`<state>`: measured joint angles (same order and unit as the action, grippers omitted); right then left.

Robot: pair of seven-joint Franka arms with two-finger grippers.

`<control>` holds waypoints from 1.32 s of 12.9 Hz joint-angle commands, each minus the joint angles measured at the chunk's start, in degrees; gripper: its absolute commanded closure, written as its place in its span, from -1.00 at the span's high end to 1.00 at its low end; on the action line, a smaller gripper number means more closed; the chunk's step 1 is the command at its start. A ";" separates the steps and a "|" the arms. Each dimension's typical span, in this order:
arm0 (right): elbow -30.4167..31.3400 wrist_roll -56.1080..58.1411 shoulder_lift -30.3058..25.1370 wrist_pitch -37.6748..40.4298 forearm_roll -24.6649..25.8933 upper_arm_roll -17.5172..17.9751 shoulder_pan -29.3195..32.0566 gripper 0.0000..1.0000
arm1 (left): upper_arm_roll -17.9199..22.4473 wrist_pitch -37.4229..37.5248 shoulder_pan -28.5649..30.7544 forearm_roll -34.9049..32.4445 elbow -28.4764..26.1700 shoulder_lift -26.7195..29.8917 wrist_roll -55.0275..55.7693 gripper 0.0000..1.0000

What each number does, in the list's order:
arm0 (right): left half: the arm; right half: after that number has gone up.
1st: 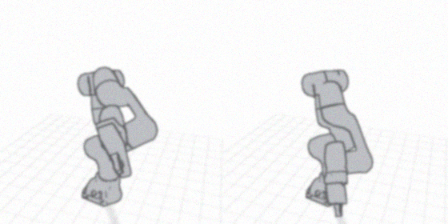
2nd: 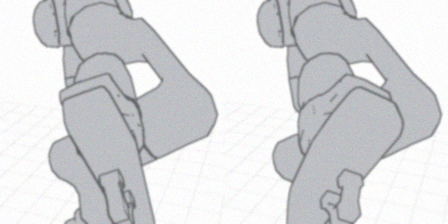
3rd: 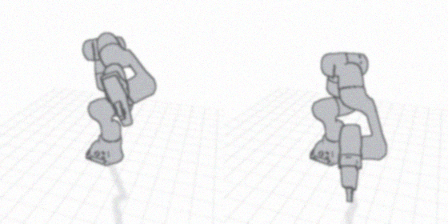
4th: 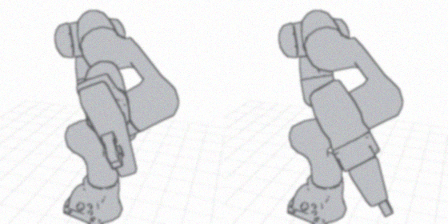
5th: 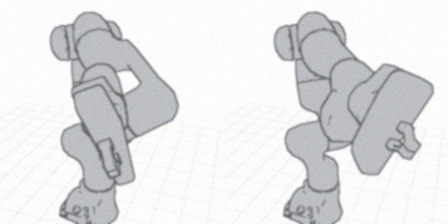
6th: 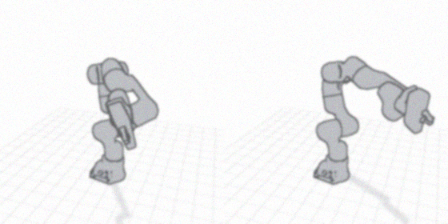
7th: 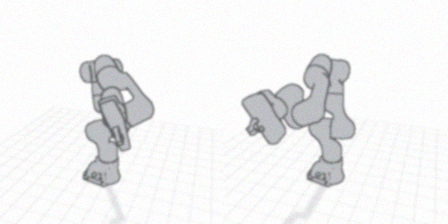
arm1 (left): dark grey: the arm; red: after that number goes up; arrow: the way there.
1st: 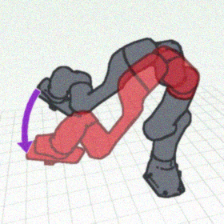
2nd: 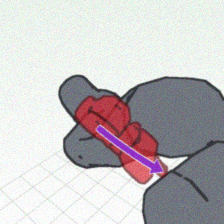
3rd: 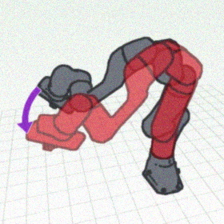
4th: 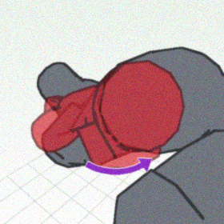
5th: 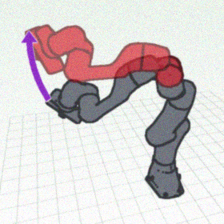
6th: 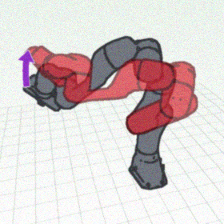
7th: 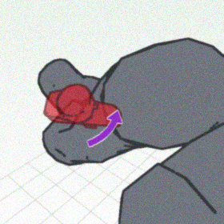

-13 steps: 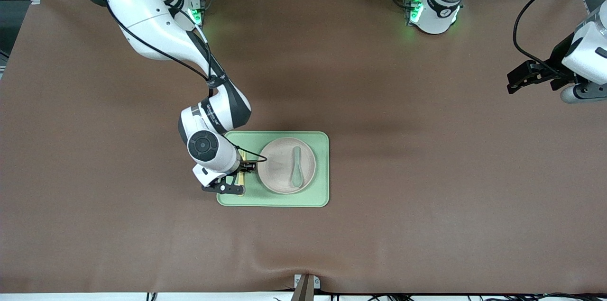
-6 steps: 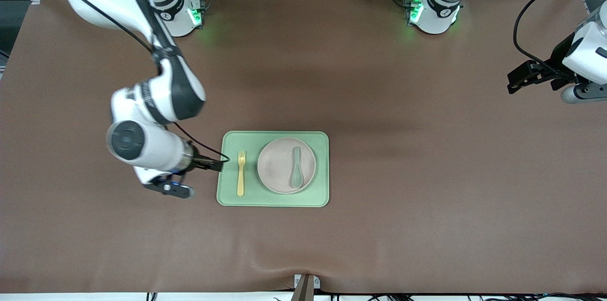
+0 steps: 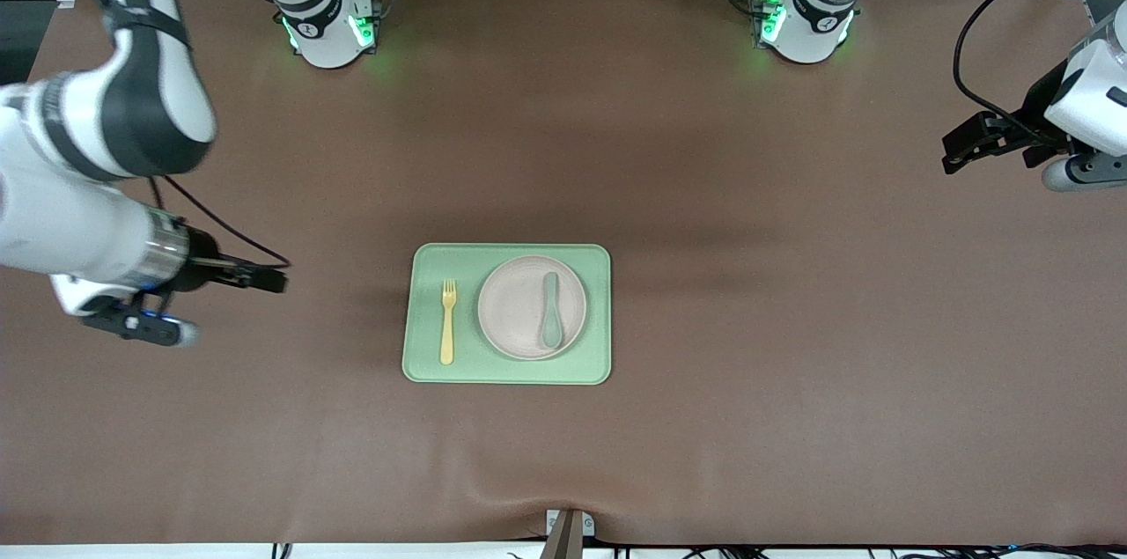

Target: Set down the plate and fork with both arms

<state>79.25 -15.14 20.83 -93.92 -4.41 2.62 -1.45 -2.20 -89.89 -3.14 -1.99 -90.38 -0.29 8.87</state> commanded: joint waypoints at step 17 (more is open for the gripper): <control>3.93 10.31 -19.08 7.86 6.58 1.33 1.20 1.00 | -0.17 1.82 -0.29 0.94 -1.46 3.63 -3.33 1.00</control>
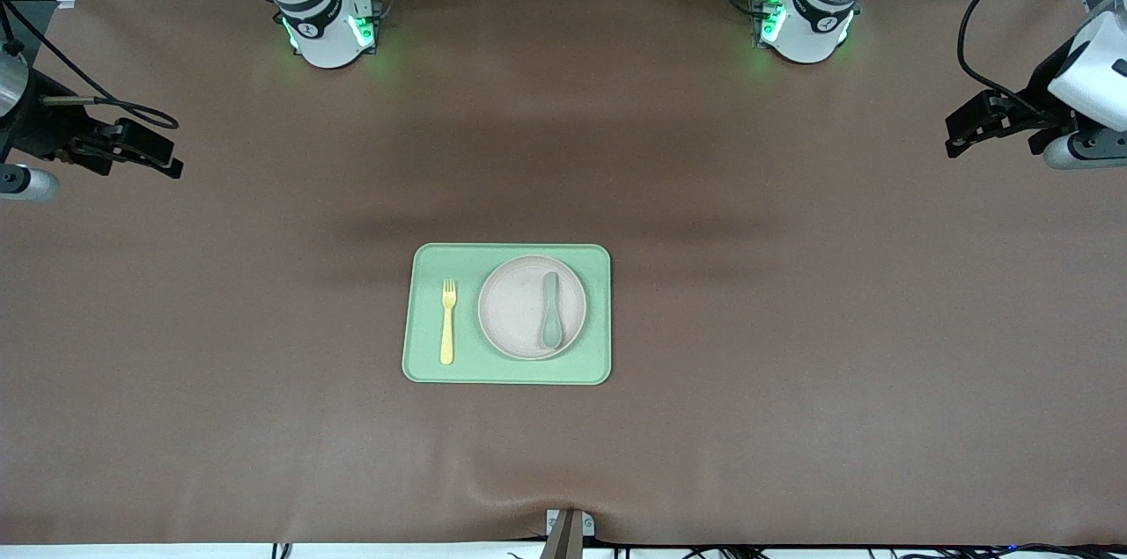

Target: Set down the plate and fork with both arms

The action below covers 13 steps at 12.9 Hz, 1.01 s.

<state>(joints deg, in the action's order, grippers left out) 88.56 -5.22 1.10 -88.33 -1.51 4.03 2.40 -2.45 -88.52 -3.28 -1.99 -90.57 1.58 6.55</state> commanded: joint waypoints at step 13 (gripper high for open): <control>-6.38 0.30 1.10 4.30 1.95 -0.43 -1.52 1.00 | -2.03 0.45 -0.42 0.93 -2.59 1.76 -1.02 1.00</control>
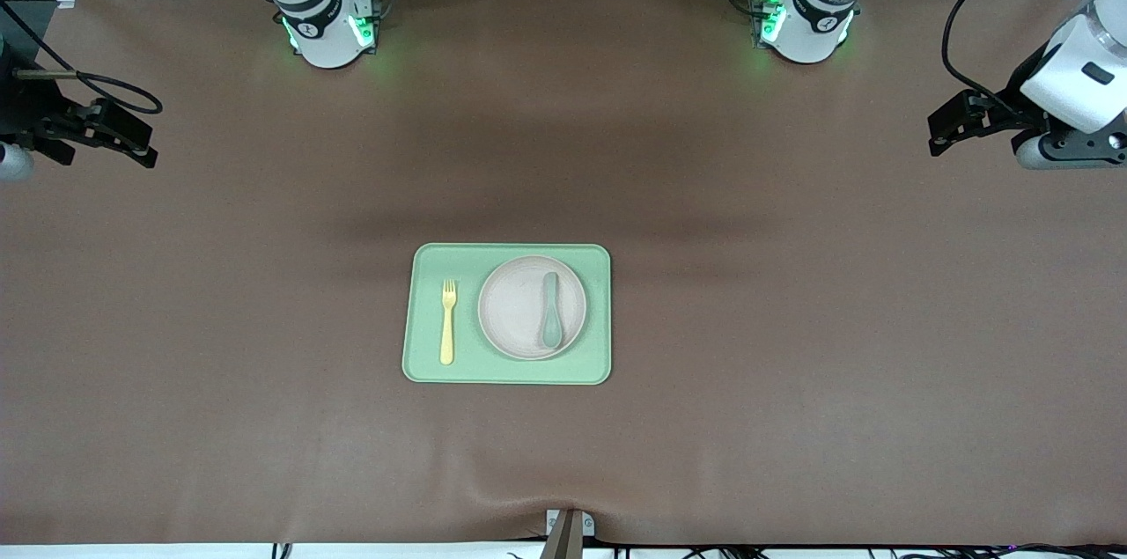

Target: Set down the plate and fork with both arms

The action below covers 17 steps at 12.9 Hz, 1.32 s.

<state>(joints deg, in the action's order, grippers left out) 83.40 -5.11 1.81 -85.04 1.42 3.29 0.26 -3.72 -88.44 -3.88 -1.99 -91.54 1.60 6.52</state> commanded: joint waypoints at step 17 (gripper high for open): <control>-1.22 0.19 0.38 1.72 -1.59 0.31 0.71 1.00 | -0.59 0.38 2.03 1.02 1.45 1.31 -1.07 1.00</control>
